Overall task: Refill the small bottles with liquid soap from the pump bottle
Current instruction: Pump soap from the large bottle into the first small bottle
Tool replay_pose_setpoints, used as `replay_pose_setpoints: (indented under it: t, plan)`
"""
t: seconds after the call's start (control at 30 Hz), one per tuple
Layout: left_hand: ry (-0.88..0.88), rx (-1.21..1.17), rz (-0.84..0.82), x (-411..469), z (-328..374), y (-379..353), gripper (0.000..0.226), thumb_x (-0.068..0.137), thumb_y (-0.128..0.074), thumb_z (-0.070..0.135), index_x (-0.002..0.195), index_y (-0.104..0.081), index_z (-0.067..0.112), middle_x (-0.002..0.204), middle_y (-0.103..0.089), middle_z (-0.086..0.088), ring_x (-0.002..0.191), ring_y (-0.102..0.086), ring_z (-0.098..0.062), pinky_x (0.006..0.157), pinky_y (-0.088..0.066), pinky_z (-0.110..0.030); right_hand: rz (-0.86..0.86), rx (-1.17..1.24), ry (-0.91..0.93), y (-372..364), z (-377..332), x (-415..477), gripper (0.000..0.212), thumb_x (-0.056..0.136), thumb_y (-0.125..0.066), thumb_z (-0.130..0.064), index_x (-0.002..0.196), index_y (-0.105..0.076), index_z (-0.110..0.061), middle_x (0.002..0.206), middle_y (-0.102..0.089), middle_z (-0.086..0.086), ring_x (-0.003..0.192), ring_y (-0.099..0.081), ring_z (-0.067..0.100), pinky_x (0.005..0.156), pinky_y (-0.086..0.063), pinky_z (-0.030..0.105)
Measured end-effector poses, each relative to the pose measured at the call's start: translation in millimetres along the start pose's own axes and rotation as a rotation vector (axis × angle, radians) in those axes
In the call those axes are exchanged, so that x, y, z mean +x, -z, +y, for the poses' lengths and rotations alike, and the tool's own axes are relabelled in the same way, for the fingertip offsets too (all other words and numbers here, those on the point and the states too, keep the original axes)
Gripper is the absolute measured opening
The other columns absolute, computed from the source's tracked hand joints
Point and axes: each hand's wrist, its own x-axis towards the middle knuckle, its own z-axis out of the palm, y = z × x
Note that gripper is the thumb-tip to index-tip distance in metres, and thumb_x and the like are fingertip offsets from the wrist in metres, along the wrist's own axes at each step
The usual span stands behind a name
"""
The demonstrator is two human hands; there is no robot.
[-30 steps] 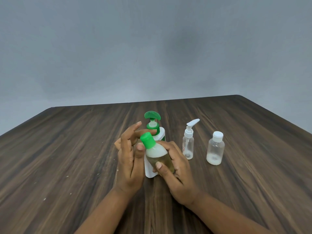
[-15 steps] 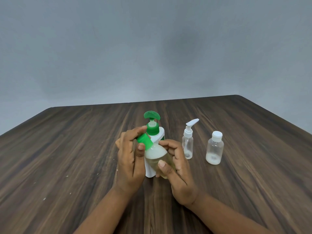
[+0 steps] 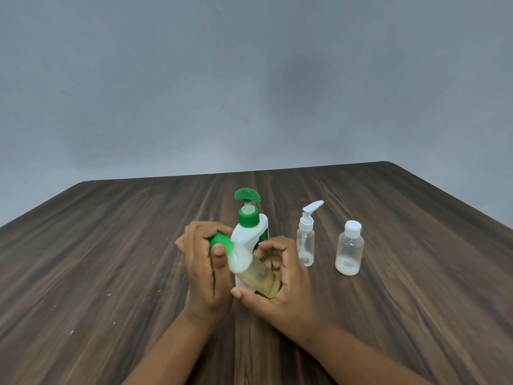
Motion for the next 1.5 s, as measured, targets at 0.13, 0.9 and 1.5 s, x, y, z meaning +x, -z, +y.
replay_pose_setpoints:
  t: [0.13, 0.9, 1.5]
  plan:
    - [0.04, 0.004, 0.022, 3.7, -7.5, 3.3, 0.04, 0.098, -0.017, 0.05, 0.092, -0.047, 0.023, 0.082, -0.044, 0.01, 0.076, -0.043, -0.006, 0.068, -0.033, -0.04, -0.059, -0.079, 0.038, 2.3, 1.6, 2.5, 0.033, 0.085, -0.067, -0.039, 0.103, -0.061, -0.011, 0.091, -0.055, -0.012, 0.077, -0.052, 0.007, 0.069, -0.04, 0.016]
    - [0.155, -0.189, 0.063, -2.6, -7.4, 0.6, 0.036, 0.094, -0.025, 0.059, 0.092, -0.046, 0.029, 0.079, -0.05, 0.017, 0.056, -0.043, -0.003, 0.05, -0.034, -0.018, -0.108, -0.264, 0.127, 5.0, -2.0, 2.8, 0.055, 0.082, -0.061, -0.06, 0.123, -0.045, -0.026, 0.109, -0.057, -0.014, 0.094, -0.057, 0.001, 0.077, -0.051, 0.022]
    - [0.035, -0.222, 0.142, -1.2, -9.1, 3.7, 0.022, 0.092, -0.031, 0.059, 0.092, -0.047, 0.045, 0.079, -0.052, 0.025, 0.059, -0.044, 0.003, 0.053, -0.033, -0.013, -0.229, -0.179, 0.078, 6.5, -0.8, 1.2, 0.055, 0.085, -0.058, -0.059, 0.128, -0.049, -0.027, 0.12, -0.062, -0.01, 0.106, -0.059, 0.003, 0.086, -0.052, 0.027]
